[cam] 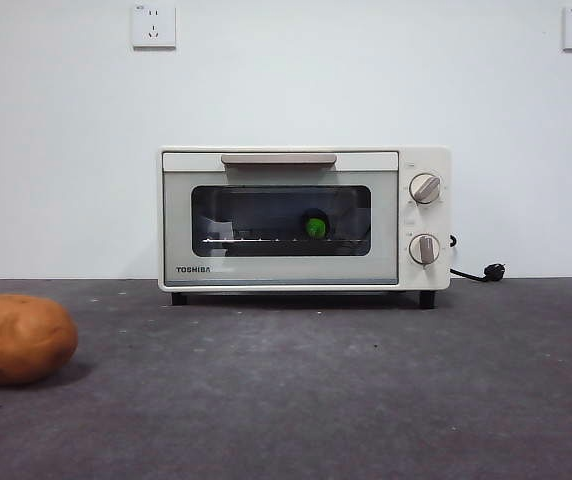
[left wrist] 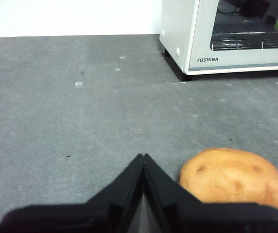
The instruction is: Take the eggplant from the table,put the eggplant in the oven
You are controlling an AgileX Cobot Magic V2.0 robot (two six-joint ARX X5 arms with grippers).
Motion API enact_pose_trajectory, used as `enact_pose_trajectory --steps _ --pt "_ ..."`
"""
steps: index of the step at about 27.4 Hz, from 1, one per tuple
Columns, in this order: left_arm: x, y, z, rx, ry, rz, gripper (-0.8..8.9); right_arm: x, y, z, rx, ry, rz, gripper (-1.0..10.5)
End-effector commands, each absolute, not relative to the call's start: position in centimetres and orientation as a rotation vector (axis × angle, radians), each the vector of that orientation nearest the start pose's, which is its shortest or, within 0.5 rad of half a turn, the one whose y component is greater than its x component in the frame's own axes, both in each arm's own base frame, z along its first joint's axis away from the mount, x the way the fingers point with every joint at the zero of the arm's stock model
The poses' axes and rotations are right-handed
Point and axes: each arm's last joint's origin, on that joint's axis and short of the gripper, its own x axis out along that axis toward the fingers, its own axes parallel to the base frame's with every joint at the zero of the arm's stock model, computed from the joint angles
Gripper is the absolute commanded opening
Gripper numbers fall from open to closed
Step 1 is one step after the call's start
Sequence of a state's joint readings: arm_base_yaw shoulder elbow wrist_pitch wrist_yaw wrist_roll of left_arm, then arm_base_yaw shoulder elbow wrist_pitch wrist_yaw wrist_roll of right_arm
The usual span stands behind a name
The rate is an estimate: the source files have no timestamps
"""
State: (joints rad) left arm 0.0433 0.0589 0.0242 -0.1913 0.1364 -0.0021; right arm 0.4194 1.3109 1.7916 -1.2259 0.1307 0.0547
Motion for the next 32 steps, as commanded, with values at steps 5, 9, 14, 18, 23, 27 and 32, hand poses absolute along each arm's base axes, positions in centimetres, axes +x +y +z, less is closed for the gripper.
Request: enact_pose_trajectory --steps 5,9,14,18,23,27,32 --pt "9.8 0.1 14.7 -0.033 0.223 -0.089 -0.03 10.5 2.0 50.3 -0.028 0.411 0.086 0.0" --pt "9.8 0.1 14.7 -0.033 0.223 -0.089 -0.04 5.5 0.0 51.1 -0.022 0.283 -0.056 0.0" --pt "9.8 0.1 14.7 -0.033 0.223 -0.089 -0.04 0.4 -0.4 51.2 -0.076 0.163 -0.142 0.0" --pt "9.8 0.1 14.7 -0.033 0.223 -0.088 -0.03 -2.2 0.0 50.8 -0.071 0.103 -0.099 0.0" --pt "9.8 0.1 14.7 -0.033 0.223 -0.088 -0.03 -3.9 0.5 49.2 -0.069 0.064 -0.016 0.0" --pt "9.8 0.1 14.7 -0.033 0.223 -0.089 -0.03 -3.8 0.6 46.8 -0.071 0.007 0.043 0.0" --pt "9.8 0.1 14.7 -0.033 0.223 -0.089 -0.03 -2.0 0.6 42.3 -0.076 -0.043 0.077 0.0"
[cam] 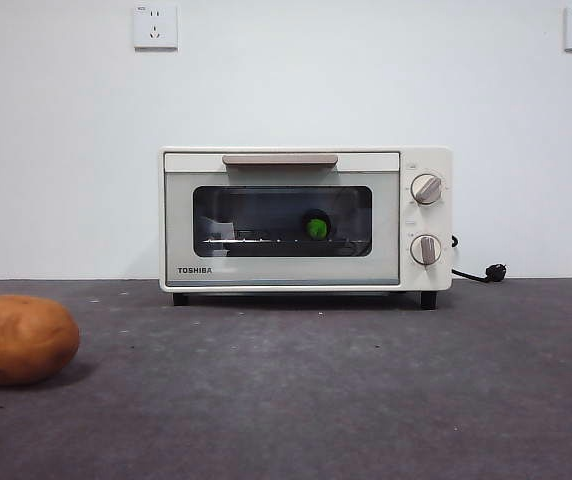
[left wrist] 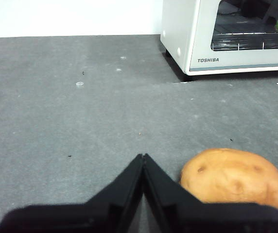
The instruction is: Take the eggplant from the table,put the eggplant in the oven
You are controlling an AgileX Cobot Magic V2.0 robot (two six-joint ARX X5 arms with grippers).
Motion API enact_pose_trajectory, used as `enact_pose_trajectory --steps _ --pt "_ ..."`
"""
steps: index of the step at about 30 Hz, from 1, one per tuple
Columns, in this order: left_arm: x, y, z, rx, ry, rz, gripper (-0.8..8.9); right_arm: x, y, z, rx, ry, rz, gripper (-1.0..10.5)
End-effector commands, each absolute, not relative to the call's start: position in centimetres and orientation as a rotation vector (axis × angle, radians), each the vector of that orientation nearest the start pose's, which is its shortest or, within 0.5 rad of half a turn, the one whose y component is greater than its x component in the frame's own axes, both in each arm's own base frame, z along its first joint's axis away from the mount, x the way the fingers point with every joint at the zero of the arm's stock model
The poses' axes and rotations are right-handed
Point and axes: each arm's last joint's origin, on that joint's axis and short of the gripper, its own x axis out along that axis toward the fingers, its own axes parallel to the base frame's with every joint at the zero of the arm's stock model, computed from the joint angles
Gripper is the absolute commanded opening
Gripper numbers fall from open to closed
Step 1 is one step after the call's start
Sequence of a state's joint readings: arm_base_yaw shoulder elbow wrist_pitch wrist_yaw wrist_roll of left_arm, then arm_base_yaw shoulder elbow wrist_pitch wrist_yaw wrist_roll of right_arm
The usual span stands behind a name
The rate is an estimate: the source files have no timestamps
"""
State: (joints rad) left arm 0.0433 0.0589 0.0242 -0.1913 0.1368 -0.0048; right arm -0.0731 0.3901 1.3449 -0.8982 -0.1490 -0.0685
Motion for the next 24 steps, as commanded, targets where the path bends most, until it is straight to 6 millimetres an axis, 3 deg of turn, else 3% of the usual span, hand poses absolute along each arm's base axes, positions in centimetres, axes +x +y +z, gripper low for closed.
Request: enact_pose_trajectory --steps 1,15,24 --pt "9.8 0.1 14.7 -0.033 0.223 -0.088 -0.04 -1.5 0.5 41.4 -0.076 -0.044 0.077 0.0" --pt "9.8 0.1 14.7 -0.033 0.223 -0.089 -0.03 6.1 0.4 28.1 -0.052 -0.004 0.137 0.0" --pt "9.8 0.1 14.7 -0.033 0.223 -0.088 -0.04 8.8 0.6 19.9 -0.051 0.011 0.171 0.0"
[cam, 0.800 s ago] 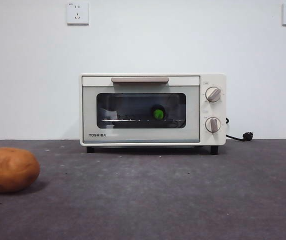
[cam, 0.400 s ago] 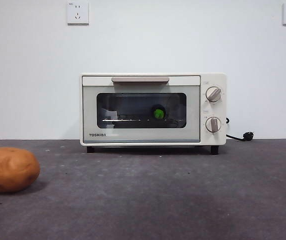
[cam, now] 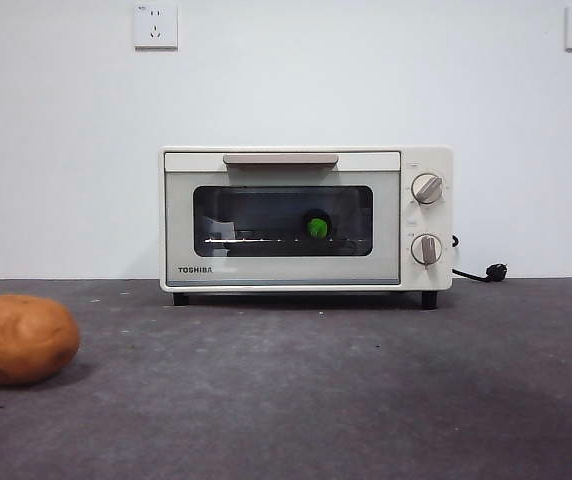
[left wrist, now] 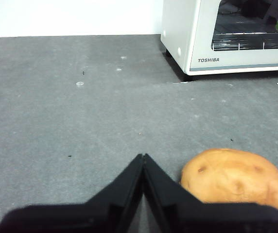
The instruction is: Take the eggplant from the table,put the eggplant in the oven
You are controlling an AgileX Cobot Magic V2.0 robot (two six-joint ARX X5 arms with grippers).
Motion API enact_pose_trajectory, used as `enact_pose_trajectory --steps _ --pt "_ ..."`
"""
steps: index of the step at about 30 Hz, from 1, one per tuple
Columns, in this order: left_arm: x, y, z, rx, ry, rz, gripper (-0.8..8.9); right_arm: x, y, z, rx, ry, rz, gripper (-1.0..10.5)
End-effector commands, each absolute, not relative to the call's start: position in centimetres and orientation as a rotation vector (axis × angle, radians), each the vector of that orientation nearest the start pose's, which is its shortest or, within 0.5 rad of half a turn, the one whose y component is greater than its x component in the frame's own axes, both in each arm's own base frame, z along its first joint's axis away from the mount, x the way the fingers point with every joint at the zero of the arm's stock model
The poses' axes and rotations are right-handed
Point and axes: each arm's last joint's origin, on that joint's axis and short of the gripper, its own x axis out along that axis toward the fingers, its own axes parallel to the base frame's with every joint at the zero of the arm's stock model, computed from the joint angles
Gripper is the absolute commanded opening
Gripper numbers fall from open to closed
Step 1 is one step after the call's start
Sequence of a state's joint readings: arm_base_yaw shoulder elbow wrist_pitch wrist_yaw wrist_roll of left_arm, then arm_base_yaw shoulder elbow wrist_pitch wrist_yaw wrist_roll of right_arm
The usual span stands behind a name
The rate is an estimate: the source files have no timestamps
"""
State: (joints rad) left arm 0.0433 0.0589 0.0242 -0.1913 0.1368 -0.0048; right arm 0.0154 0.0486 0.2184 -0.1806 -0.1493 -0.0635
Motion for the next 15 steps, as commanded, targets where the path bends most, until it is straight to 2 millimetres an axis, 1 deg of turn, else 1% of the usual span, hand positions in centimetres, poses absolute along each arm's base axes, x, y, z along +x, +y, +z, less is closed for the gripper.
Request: enact_pose_trajectory --steps 1,3,8,15 --pt "9.8 0.1 14.7 -0.033 0.223 -0.089 -0.04 8.9 0.6 19.3 -0.051 0.012 0.171 0.0" --pt "9.8 0.1 14.7 -0.033 0.223 -0.088 -0.03 9.2 0.6 18.0 -0.05 0.025 0.171 0.0" --pt "9.8 0.1 14.7 -0.033 0.223 -0.089 -0.03 9.6 0.6 16.0 -0.038 0.085 0.173 0.0" --pt "9.8 0.1 14.7 -0.033 0.223 -0.089 -0.04 9.6 0.6 15.1 -0.035 0.162 0.173 0.0"
